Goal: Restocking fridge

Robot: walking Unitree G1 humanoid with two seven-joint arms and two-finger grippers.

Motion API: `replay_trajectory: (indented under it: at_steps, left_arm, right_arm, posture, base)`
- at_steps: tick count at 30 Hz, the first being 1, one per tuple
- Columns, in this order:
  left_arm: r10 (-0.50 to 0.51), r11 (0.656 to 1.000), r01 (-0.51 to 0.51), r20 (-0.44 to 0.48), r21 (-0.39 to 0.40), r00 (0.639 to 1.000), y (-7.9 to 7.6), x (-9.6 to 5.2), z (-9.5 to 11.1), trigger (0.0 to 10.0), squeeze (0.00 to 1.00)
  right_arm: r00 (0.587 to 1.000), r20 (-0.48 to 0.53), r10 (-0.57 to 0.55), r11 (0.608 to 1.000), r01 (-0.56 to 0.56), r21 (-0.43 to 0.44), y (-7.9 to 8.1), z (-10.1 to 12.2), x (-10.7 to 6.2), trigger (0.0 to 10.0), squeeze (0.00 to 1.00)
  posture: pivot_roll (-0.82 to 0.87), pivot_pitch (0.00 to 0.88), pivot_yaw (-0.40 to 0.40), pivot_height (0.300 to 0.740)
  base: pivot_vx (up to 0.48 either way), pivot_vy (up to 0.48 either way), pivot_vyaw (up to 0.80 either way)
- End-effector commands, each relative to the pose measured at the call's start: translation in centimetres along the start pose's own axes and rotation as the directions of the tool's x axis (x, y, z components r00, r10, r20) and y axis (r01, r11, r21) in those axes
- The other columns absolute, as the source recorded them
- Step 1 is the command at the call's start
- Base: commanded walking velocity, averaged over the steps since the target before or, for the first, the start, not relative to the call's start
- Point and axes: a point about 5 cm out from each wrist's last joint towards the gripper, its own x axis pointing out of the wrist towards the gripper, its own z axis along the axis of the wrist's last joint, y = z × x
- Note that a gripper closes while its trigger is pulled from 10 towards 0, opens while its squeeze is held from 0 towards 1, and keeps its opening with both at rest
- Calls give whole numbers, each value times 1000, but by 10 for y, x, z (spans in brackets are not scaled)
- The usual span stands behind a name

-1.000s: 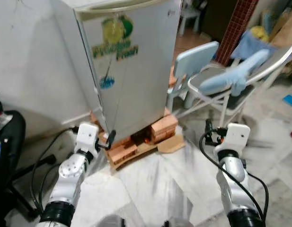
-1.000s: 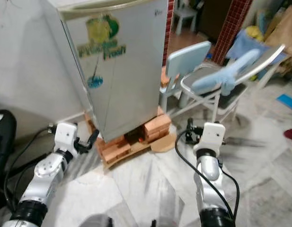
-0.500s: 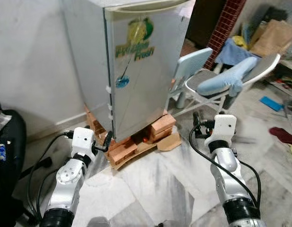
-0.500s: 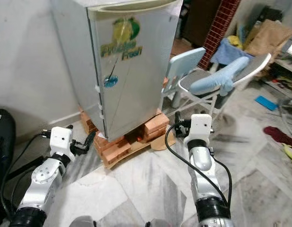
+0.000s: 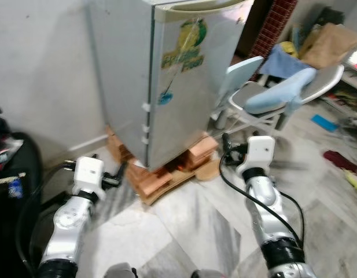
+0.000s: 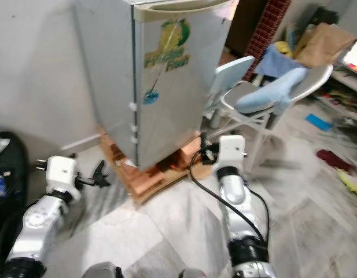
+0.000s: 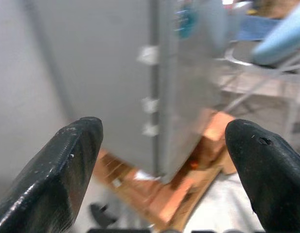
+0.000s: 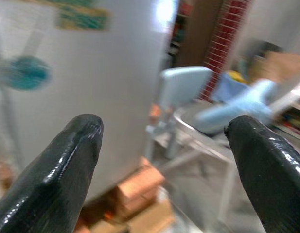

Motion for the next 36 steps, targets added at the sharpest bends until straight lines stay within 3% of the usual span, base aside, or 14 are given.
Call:
replay_trajectory:
  at_steps: [1,13,20,29,36]
  left_arm:
    - [-51,999,51,37,20,998,-14,6,8,10000,0]
    - [-59,998,58,31,15,998,-14,7,8,10000,0]
    - [-62,998,62,23,-7,998,-15,6,7,10000,0]
    - [-59,998,59,30,1,998,-14,6,7,10000,0]
    - [-58,998,57,41,7,997,-13,7,10,10000,0]
  right_arm:
    - [999,6,-37,999,37,-14,-12,1,0,10000,0]
    - [999,9,-38,999,38,-12,-10,1,-1,10000,0]
    - [999,11,-37,999,37,-11,-10,1,-1,10000,0]
    - [999,5,-37,999,37,-14,-10,0,-1,10000,0]
    - [999,-5,-49,999,49,-14,-11,-1,0,10000,0]
  posture:
    - [40,0,-107,740]
    - [40,0,-99,740]
    - [41,0,-99,740]
    - [42,0,-99,740]
    - [43,0,-98,740]
  base:
    - [431,0,-413]
    - [421,95,0]
    - [368,304,-629]
    - [0,458,0]
    - [0,0,-229]
